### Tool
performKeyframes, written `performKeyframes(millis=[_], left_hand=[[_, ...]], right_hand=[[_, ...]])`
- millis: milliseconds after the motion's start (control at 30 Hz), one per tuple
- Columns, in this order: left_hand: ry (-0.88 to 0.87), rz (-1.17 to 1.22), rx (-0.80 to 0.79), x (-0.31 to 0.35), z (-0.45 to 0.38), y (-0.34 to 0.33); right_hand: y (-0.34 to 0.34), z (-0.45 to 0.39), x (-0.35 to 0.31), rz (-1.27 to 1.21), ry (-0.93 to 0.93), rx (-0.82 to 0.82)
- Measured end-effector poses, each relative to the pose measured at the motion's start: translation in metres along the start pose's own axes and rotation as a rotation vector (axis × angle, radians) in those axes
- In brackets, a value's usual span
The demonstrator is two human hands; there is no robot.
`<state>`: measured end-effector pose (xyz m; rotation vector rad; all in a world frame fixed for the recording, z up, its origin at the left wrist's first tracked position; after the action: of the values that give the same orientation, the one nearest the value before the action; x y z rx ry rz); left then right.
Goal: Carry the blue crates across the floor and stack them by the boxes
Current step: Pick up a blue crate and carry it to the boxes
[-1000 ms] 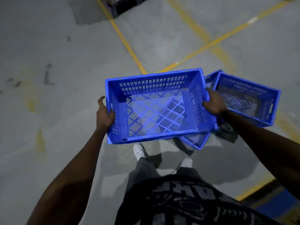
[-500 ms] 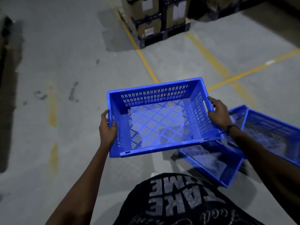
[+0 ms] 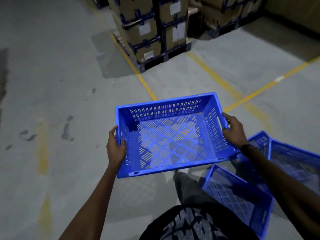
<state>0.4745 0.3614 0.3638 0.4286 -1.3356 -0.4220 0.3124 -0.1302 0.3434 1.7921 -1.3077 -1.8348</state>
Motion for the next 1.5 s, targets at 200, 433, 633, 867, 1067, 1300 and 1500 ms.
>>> performKeyframes(millis=[200,433,633,867,1067,1300,1500], left_hand=[[-0.034,-0.017,0.000,0.067,-0.118,-0.063],[-0.063,-0.004,-0.015,0.160,-0.233,-0.133],[-0.055,0.003,0.001,0.218,-0.324,-0.197],[-0.008,0.022,0.033,0.258,-0.442,-0.289],[0.021,0.020,0.056,0.309,-0.544,-0.361],[0.090,0.000,0.051,0.360,-0.637,-0.417],[0.168,-0.036,0.029,0.370,-0.722,-0.477]], right_hand=[[0.003,-0.133,0.030,0.013,0.014,0.029],[0.036,-0.283,0.060,0.009,0.022,0.078],[0.048,-0.407,0.090,-0.010,0.030,0.086],[0.032,-0.572,0.149,0.010,0.052,0.049],[0.024,-0.715,0.191,0.002,0.045,-0.001],[0.026,-0.864,0.211,0.057,0.109,-0.067],[-0.009,-0.990,0.256,0.033,0.136,-0.187]])
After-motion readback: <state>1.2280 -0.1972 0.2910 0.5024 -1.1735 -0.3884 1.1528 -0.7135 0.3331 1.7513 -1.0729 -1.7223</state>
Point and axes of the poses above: each hand's wrist, its own z-axis away from the middle knuckle, its own y-axis out of the back of the hand, x = y × z, the point moved 7 cm from there along -z, towards the middle knuckle, and after that the axes turned 11 degrees about y, right-handed, at the moved point
